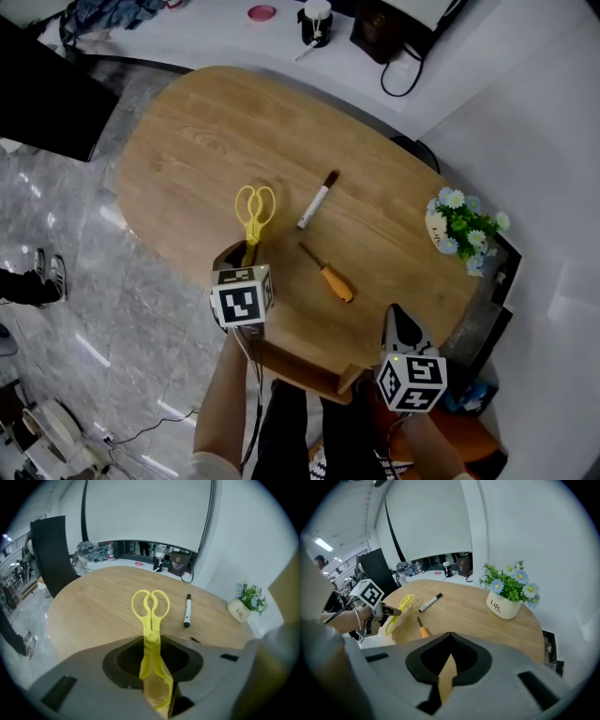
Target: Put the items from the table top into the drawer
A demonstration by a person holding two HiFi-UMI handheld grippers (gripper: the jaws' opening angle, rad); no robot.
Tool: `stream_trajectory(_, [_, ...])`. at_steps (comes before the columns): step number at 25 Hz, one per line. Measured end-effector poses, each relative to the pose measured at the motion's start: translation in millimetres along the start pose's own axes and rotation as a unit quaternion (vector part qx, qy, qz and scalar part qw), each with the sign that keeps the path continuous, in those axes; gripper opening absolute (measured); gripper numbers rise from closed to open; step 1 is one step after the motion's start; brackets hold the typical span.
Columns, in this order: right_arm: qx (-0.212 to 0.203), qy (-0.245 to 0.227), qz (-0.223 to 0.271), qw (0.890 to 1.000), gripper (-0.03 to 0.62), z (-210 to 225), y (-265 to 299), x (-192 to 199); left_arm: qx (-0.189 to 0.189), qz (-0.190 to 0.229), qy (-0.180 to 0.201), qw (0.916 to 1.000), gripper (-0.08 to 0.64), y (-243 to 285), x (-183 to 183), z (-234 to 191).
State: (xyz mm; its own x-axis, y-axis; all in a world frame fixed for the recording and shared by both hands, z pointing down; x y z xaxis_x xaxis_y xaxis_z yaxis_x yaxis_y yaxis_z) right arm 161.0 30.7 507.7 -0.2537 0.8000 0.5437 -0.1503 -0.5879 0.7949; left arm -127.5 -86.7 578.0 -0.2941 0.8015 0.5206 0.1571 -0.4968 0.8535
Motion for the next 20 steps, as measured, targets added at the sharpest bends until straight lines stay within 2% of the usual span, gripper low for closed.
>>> stream_trajectory(4, [-0.005,-0.004,0.005,1.000,-0.008,-2.6,-7.3,2.1,-0.012,0.009,-0.037,0.9992,0.106,-27.5,17.5,9.0])
stream_trajectory(11, [-0.022,-0.027,0.013,0.999,-0.008,-16.4,-27.0,10.0,-0.031,0.019,-0.045,0.9984,0.106,-73.8,38.6,29.8])
stream_trajectory(15, [-0.029,-0.035,0.022,0.999,-0.007,-18.8,-41.4,14.1,-0.034,0.030,-0.080,0.9958,0.106,-98.2,55.7,45.2])
stream_trajectory(20, [-0.036,-0.049,0.026,0.998,-0.008,-19.2,-58.6,20.1,-0.038,0.024,-0.139,0.9893,0.106,-125.4,88.1,67.6])
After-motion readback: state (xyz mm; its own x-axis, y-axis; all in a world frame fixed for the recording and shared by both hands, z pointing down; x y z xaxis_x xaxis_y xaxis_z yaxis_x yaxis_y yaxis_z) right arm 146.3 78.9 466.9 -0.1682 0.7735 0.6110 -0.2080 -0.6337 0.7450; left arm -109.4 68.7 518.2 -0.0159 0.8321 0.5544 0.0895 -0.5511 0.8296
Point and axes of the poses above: the fingertips, and each gripper's own axes: y forward along the fingers, z to its right, x out of its underside, the point moved 6 cm from there along -y, backward along the fingers, and after that the axes turned 15 degrees about y, right-handed, at the moved point
